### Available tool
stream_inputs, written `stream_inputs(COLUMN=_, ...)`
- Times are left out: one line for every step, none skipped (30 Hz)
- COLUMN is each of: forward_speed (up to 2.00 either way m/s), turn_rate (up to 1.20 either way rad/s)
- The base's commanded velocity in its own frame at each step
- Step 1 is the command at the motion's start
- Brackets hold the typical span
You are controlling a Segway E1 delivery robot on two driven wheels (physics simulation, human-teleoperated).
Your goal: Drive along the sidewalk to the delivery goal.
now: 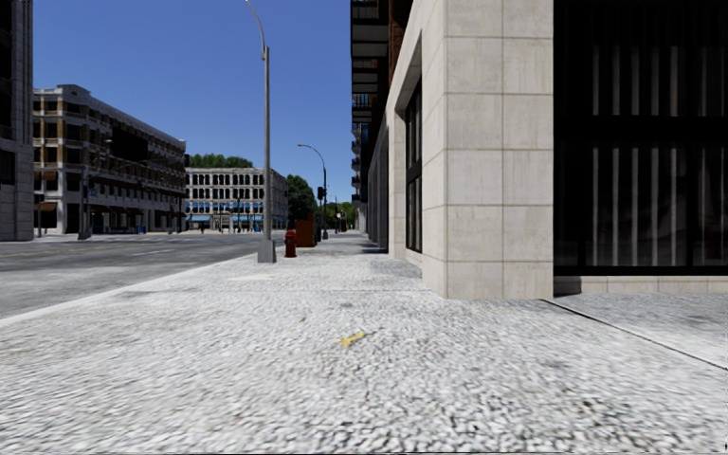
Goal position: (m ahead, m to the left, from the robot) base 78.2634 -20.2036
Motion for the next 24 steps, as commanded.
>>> stream_inputs(forward_speed=1.74, turn_rate=0.0)
stream_inputs(forward_speed=1.74, turn_rate=0.0)
stream_inputs(forward_speed=1.74, turn_rate=0.0)
stream_inputs(forward_speed=1.74, turn_rate=0.0)
stream_inputs(forward_speed=1.74, turn_rate=0.0)
stream_inputs(forward_speed=1.74, turn_rate=0.0)
stream_inputs(forward_speed=1.74, turn_rate=0.0)
stream_inputs(forward_speed=1.74, turn_rate=0.0)
stream_inputs(forward_speed=1.74, turn_rate=0.0)
stream_inputs(forward_speed=1.74, turn_rate=0.0)
stream_inputs(forward_speed=1.74, turn_rate=0.0)
stream_inputs(forward_speed=1.74, turn_rate=0.0)
stream_inputs(forward_speed=1.74, turn_rate=0.0)
stream_inputs(forward_speed=1.74, turn_rate=0.0)
stream_inputs(forward_speed=1.74, turn_rate=0.0)
stream_inputs(forward_speed=1.74, turn_rate=0.0)
stream_inputs(forward_speed=1.74, turn_rate=0.0)
stream_inputs(forward_speed=1.74, turn_rate=0.0)
stream_inputs(forward_speed=1.74, turn_rate=0.0)
stream_inputs(forward_speed=2.0, turn_rate=0.0)
stream_inputs(forward_speed=2.0, turn_rate=0.0)
stream_inputs(forward_speed=2.0, turn_rate=0.0)
stream_inputs(forward_speed=2.0, turn_rate=0.0)
stream_inputs(forward_speed=2.0, turn_rate=0.0)
